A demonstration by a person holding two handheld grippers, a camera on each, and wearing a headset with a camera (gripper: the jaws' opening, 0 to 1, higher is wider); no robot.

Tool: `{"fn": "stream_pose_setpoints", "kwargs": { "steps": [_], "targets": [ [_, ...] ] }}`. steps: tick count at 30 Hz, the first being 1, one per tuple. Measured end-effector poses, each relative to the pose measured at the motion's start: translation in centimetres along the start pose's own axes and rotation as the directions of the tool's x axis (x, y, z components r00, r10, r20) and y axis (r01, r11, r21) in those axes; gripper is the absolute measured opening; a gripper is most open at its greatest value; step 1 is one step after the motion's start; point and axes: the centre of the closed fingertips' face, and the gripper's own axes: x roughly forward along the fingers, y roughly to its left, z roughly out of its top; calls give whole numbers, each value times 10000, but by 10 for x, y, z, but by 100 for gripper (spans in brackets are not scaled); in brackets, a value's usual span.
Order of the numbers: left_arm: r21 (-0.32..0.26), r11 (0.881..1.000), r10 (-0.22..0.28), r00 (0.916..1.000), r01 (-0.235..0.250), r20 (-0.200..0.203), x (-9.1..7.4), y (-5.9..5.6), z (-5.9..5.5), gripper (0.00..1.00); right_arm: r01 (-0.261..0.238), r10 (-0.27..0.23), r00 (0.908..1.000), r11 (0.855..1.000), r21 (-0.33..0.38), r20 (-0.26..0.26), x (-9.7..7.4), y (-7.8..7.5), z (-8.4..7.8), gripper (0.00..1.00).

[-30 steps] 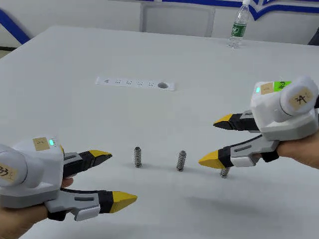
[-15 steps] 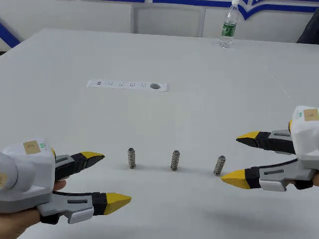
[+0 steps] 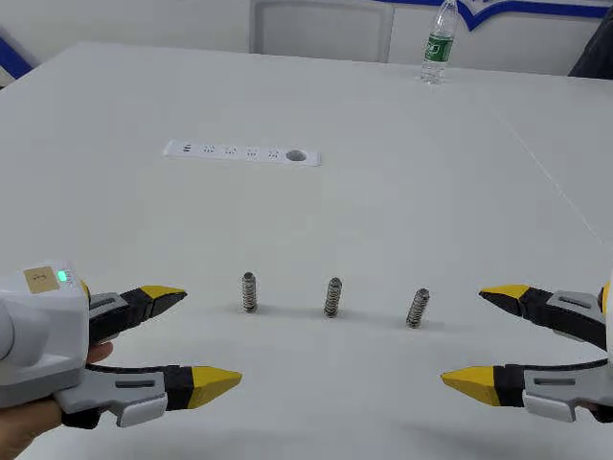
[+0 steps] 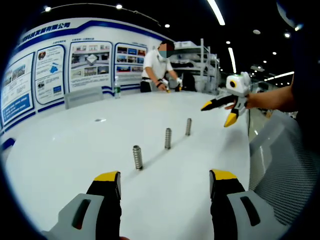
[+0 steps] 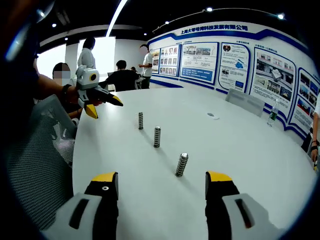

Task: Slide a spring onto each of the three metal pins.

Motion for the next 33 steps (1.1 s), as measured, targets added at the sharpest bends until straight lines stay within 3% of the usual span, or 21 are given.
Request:
{"fn": "stream_pose_setpoints", "kwargs": {
  "steps": [10,18,33],
  "targets": [
    [-118,9997,210,9997,-209,80,1,3,-4,75,479,-517,9966,9971,594,643,-1,-3,5,74],
    [-98,9999,113,9999,-114,-23,2,1,-9,76,412,-441,9976,9977,546,533,-1,-1,7,74],
    [-110,9998,150,9999,-150,35,1,1,-8,76,480,-513,9973,9968,632,518,-3,-2,8,74]
  ]
}}
